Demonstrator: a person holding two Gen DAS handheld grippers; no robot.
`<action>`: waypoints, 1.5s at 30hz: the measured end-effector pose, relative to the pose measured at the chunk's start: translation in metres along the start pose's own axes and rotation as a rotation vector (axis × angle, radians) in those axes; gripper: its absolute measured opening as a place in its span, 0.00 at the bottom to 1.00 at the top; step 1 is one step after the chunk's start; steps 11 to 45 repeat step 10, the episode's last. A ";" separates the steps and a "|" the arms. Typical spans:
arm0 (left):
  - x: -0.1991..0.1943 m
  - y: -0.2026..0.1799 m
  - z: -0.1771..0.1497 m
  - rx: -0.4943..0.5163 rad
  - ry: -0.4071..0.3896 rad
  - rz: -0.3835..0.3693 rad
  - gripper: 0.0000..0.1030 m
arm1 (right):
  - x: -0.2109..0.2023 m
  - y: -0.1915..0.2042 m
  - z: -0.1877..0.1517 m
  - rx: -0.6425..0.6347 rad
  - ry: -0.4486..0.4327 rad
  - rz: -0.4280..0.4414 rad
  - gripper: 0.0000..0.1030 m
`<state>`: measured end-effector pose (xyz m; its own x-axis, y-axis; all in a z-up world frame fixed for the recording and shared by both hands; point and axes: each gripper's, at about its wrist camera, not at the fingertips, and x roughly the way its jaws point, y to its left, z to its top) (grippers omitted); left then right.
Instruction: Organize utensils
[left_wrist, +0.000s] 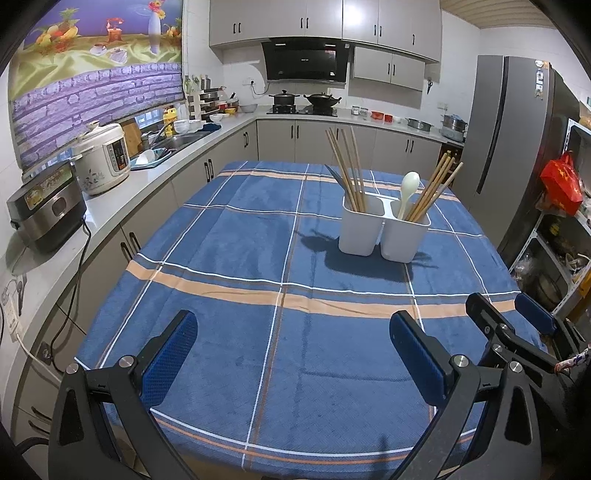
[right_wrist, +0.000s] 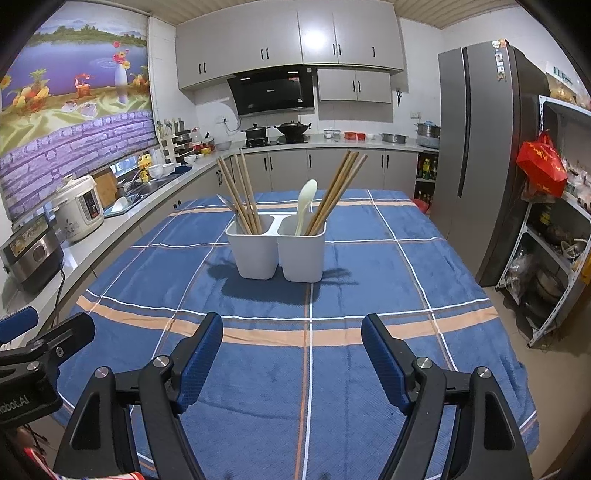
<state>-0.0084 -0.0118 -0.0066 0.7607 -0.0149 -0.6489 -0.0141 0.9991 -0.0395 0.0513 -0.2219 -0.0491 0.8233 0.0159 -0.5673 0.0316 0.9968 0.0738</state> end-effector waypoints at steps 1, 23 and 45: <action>0.002 -0.002 0.000 0.005 0.001 -0.002 1.00 | 0.001 -0.002 0.000 0.002 0.002 0.000 0.79; 0.030 -0.015 0.001 0.023 0.056 0.011 1.00 | 0.018 -0.019 -0.005 0.024 0.057 -0.003 0.79; 0.030 -0.015 0.001 0.023 0.056 0.011 1.00 | 0.018 -0.019 -0.005 0.024 0.057 -0.003 0.79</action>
